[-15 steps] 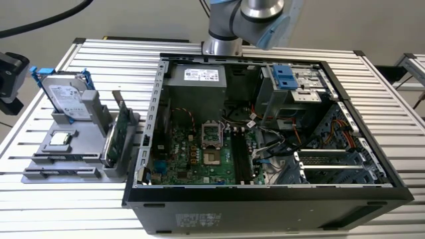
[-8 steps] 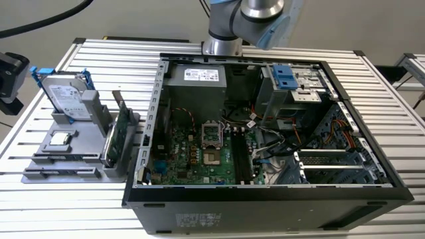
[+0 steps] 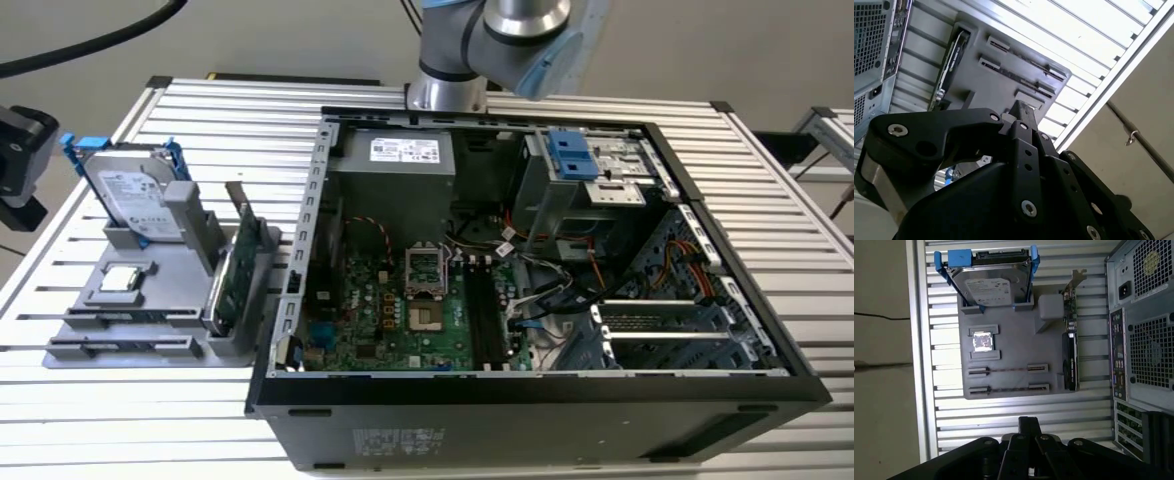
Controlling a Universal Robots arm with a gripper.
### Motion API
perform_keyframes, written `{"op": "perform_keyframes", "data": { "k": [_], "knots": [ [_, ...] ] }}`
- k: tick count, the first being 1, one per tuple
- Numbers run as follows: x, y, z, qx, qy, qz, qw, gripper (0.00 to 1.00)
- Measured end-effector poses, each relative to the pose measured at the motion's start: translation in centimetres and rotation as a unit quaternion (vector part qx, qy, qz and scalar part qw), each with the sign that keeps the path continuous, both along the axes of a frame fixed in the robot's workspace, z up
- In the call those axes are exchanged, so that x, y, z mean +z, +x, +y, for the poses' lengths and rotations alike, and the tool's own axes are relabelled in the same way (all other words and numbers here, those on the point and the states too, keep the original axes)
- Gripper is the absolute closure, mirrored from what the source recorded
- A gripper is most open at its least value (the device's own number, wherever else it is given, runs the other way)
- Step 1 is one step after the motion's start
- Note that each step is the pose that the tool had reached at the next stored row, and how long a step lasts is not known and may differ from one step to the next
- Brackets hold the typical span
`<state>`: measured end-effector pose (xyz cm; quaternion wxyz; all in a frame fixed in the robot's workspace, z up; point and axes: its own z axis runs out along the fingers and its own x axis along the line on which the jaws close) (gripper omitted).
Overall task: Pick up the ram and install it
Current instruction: 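Pick up the ram and move it above insertion slot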
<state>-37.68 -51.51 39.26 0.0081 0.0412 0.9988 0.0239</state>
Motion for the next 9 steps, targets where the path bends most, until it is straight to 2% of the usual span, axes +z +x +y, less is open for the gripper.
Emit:
{"op": "perform_keyframes", "data": {
  "k": [9],
  "knots": [
    [0.00, -0.02, 0.00, -0.029, 0.0000, 0.0000, 0.9996, 1.00]
  ]
}}
